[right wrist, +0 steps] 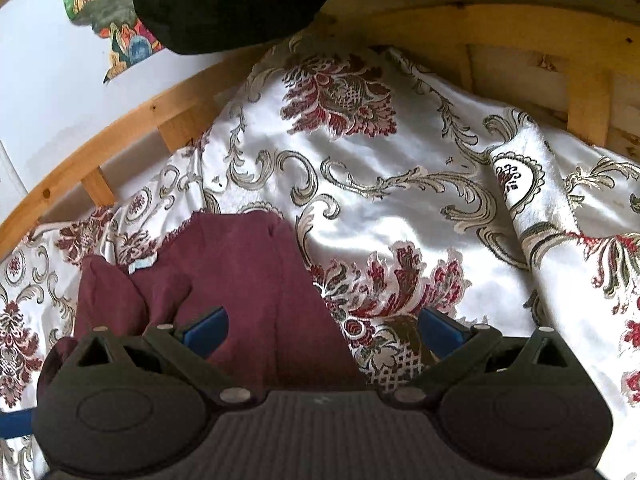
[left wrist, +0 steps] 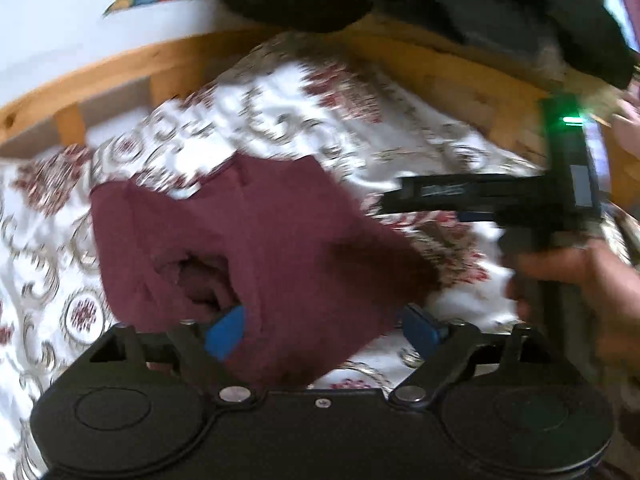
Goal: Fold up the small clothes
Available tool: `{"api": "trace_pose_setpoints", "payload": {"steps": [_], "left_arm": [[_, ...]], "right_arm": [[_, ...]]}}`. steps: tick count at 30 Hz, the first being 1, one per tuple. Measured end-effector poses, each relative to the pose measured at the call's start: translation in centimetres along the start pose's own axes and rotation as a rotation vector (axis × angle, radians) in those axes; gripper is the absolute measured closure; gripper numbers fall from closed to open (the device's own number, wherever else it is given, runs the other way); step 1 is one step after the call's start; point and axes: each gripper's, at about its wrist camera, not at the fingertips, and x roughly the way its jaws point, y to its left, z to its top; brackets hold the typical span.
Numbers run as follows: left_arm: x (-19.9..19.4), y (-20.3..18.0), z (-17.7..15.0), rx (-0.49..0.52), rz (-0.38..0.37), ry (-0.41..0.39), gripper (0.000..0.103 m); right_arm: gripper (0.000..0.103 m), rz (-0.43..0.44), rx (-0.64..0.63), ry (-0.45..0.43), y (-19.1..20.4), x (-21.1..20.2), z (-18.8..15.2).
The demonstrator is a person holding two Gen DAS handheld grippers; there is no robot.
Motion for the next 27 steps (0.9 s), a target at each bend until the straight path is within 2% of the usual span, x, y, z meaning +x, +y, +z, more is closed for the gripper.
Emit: {"api": "trace_pose_setpoints", "payload": {"steps": [3,5,6,7,8,10,12,16,20,24,27], "left_arm": [[-1.6,-0.7,-0.8,0.055,-0.009,-0.041,0.010],[-2.5,-0.6,-1.7,0.067,0.017,-0.094,0.009],[-2.9,-0.4,-2.2,0.063,0.043,-0.117,0.007],[-3.1,-0.1,-2.7,0.055,0.084,-0.137,0.001],[-3.2,0.2,-3.2,0.047,0.133,-0.147,0.001],[-2.4,0.8,-3.6,0.037,0.255,-0.100,0.001],[-1.0,1.6,-3.6,0.017,0.312,-0.011,0.001],[0.7,2.8,-3.6,-0.039,0.283,0.060,0.001],[1.8,2.5,-3.9,0.015,0.302,0.087,0.001],[2.5,2.1,-4.0,0.063,0.317,0.104,0.001],[2.9,2.1,-4.0,0.064,0.324,0.118,0.002]], "right_arm": [[0.000,0.019,0.002,0.001,0.2,0.3,-0.3],[0.000,0.039,0.016,0.003,0.3,0.4,-0.5],[0.000,0.058,0.023,0.002,0.3,0.5,-0.5],[0.000,0.082,0.034,0.000,0.4,0.6,-0.6],[0.000,0.104,0.045,-0.001,0.4,0.6,-0.6],[0.000,0.160,0.076,-0.002,0.5,0.9,-0.7],[0.000,0.217,0.101,-0.008,0.8,1.3,-0.9],[0.000,0.290,0.066,-0.020,2.4,2.1,-0.9],[0.001,0.375,-0.034,-0.024,4.8,3.3,-0.6],[0.015,0.445,-0.119,0.019,6.9,5.5,-0.6],[0.021,0.488,-0.205,-0.002,8.6,6.4,-0.7]]}}
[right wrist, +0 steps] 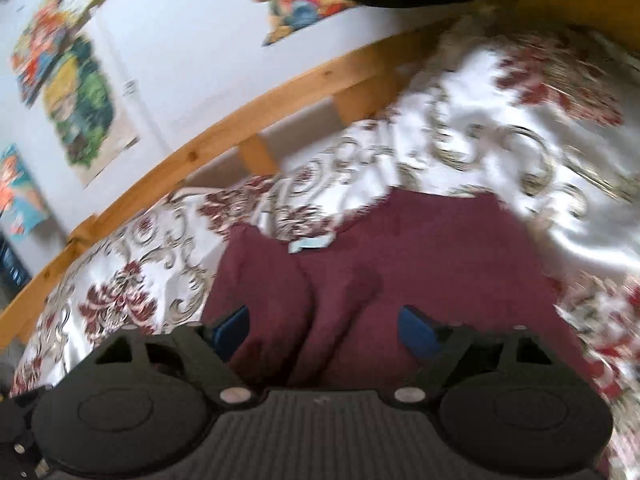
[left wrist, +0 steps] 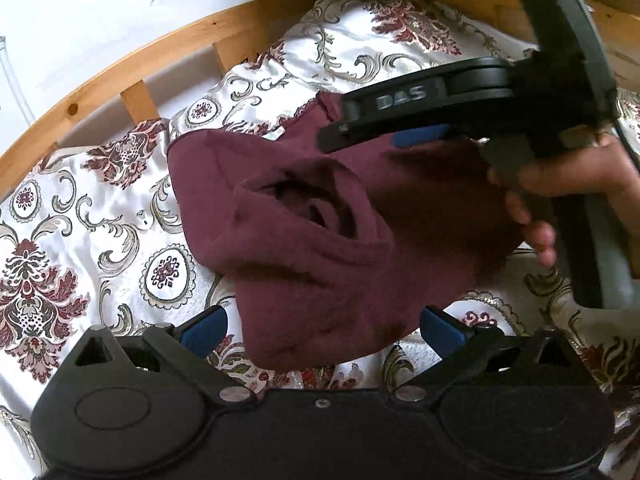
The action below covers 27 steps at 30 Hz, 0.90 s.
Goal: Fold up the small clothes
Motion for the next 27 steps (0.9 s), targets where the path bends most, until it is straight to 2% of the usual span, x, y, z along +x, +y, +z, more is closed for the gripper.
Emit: {"api": "trace_pose_setpoints", "payload": {"steps": [5,6,7,8,10,13,16,20,24,26,27], "left_arm": [[0.3,0.2,0.0,-0.012,-0.002,0.004,0.006],[0.5,0.2,-0.1,-0.011,-0.004,0.007,0.009],[0.6,0.2,-0.1,-0.010,-0.007,0.012,0.010],[0.7,0.3,-0.1,-0.010,-0.012,0.014,0.014],[0.8,0.3,-0.1,-0.011,-0.019,0.015,0.015],[0.7,0.2,-0.1,-0.009,-0.021,0.005,0.015],[0.7,0.2,-0.2,-0.004,-0.022,-0.003,0.016],[0.7,0.2,-0.3,-0.001,-0.022,-0.006,0.017],[0.5,0.0,-0.3,0.015,-0.016,-0.013,0.018],[0.6,-0.1,-0.3,0.025,-0.011,-0.014,0.018],[0.6,-0.2,-0.3,0.028,-0.010,-0.013,0.018]], "right_arm": [[0.039,0.028,-0.102,0.041,1.7,2.8,0.7],[0.047,0.027,-0.109,0.058,1.9,3.3,0.7],[0.059,0.033,-0.112,0.072,1.9,3.7,0.6],[0.066,0.038,-0.117,0.084,2.0,3.9,0.4],[0.095,0.041,-0.132,0.093,2.1,3.8,0.2],[0.099,0.003,-0.133,0.048,2.1,2.4,0.5],[0.099,-0.026,-0.047,0.006,1.2,1.0,1.2],[0.099,-0.096,0.046,0.048,-0.4,0.5,0.6],[0.101,-0.155,0.202,0.100,-2.6,0.2,-0.5],[0.102,-0.176,0.223,0.092,-3.3,-0.3,-0.6],[0.102,-0.153,0.235,0.070,-3.7,-0.5,-0.7]]}}
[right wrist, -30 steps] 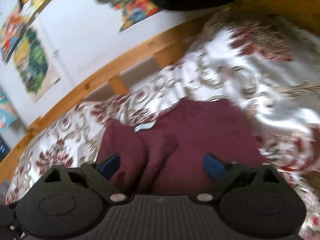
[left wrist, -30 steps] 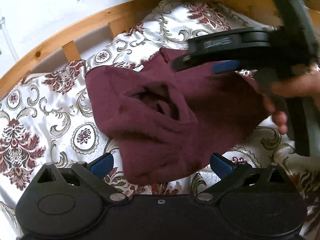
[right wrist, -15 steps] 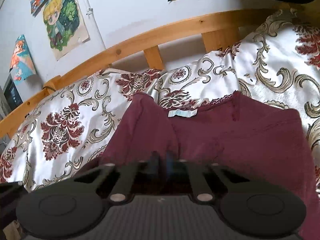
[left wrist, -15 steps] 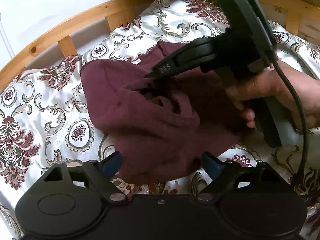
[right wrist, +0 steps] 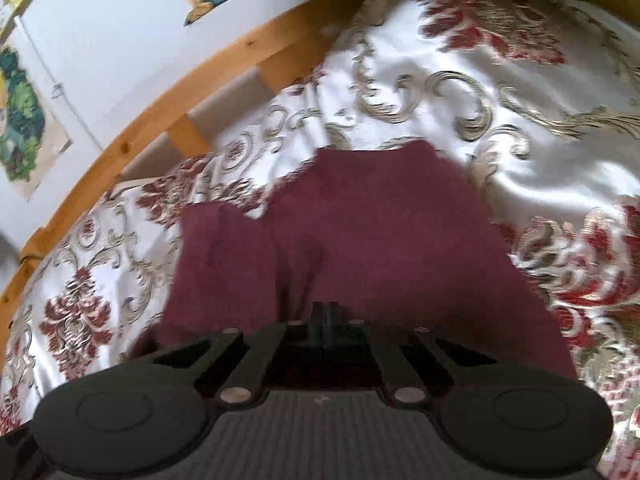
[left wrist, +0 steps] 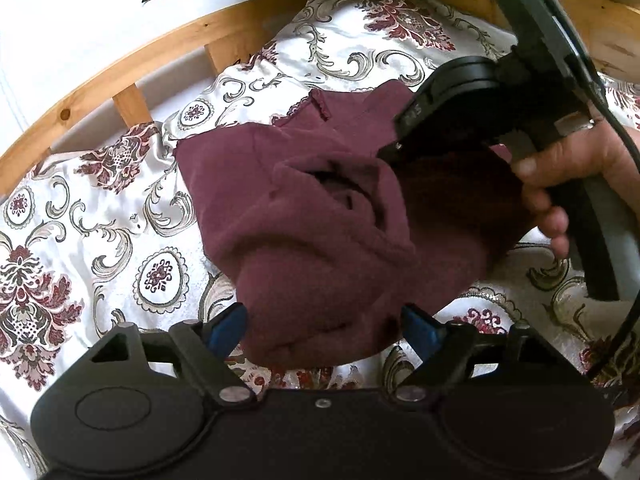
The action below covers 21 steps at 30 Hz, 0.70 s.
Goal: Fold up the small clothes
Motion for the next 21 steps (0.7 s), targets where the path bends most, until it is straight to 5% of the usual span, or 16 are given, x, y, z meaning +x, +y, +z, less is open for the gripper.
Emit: {"api": "trace_pose_setpoints", "payload": {"steps": [3,4,6,7,10,12,16,21], "left_arm": [[0.0,0.0,0.0,0.005,0.003,-0.001,0.018],[0.0,-0.1,0.0,0.008,0.004,-0.001,0.018],[0.0,0.0,0.0,0.015,0.009,0.002,0.019],[0.0,0.0,0.0,0.017,0.013,0.004,0.020],[0.1,0.1,0.0,0.015,0.031,0.001,0.025],[0.2,0.2,0.0,0.008,0.051,-0.003,0.039],[0.1,0.7,0.0,-0.016,0.066,-0.021,0.058],[-1.1,0.5,0.1,-0.015,0.064,-0.094,0.079]], "right_arm": [[0.087,0.085,0.049,-0.007,-0.5,0.2,0.5],[0.067,0.110,0.056,-0.010,-0.4,0.4,0.5],[0.042,0.155,0.049,-0.009,0.1,1.2,0.7],[0.039,0.166,0.036,-0.001,0.4,1.6,0.8],[0.038,0.132,-0.041,0.024,1.3,3.3,0.8],[0.044,0.140,-0.082,0.033,1.9,4.0,0.4],[0.088,0.139,-0.121,0.013,2.5,3.8,0.3],[0.090,0.147,-0.176,-0.081,3.5,1.6,1.4]]}}
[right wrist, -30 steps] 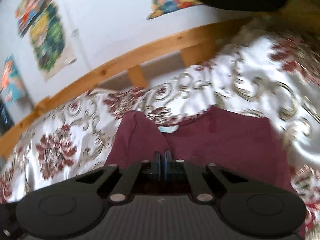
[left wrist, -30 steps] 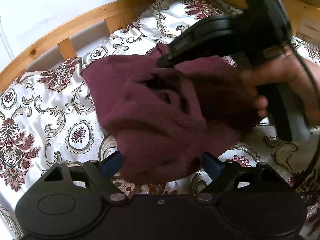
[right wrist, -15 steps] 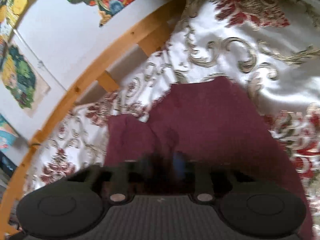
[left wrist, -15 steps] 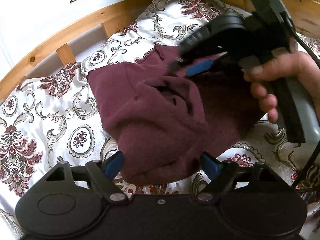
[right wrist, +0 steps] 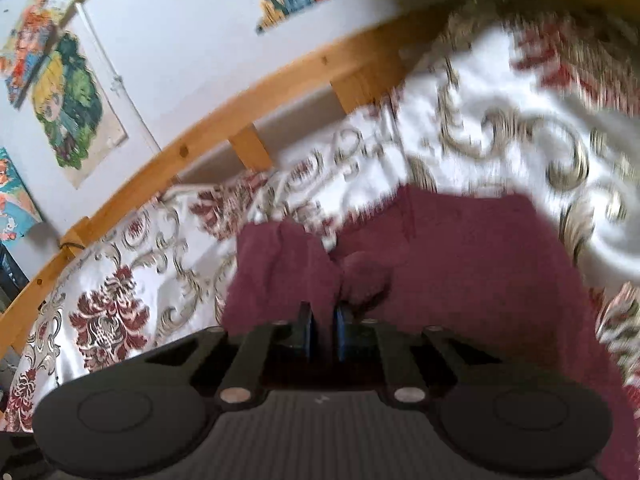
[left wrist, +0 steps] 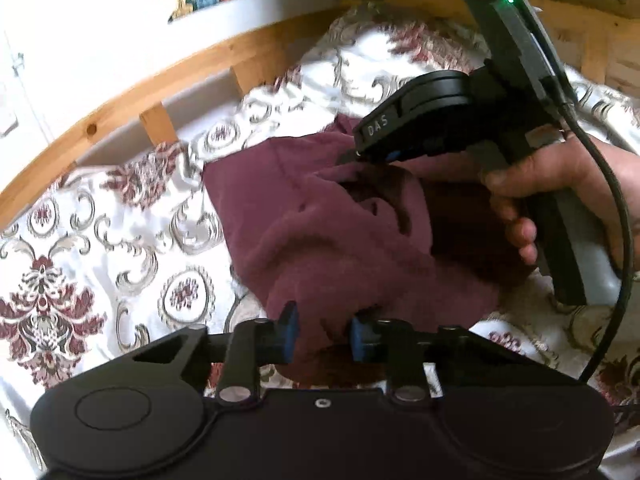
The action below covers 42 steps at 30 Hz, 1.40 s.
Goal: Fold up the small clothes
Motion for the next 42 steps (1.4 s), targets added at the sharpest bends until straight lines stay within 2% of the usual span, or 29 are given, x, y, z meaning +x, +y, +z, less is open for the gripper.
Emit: {"api": "trace_pose_setpoints", "payload": {"steps": [8,18,22,32,42], "left_arm": [[-1.9,-2.4,0.2,0.073,-0.041,-0.149,0.084],[-1.3,-7.0,1.7,0.105,-0.132,-0.207,0.086],[-0.8,-7.8,1.8,0.110,-0.154,-0.211,0.086],[-0.9,-7.7,1.4,0.098,-0.166,-0.207,0.086],[-0.6,-7.6,1.5,0.081,-0.182,-0.185,0.085]], "right_arm": [[0.090,-0.057,-0.107,-0.078,0.1,-3.4,2.0],[0.090,-0.179,-0.046,-0.074,-3.6,-7.0,3.3],[0.090,-0.198,-0.023,-0.065,-4.6,-7.3,3.2],[0.090,-0.207,-0.046,-0.063,-3.9,-7.0,3.0],[0.090,-0.241,-0.013,-0.020,-4.5,-6.6,2.7]]}}
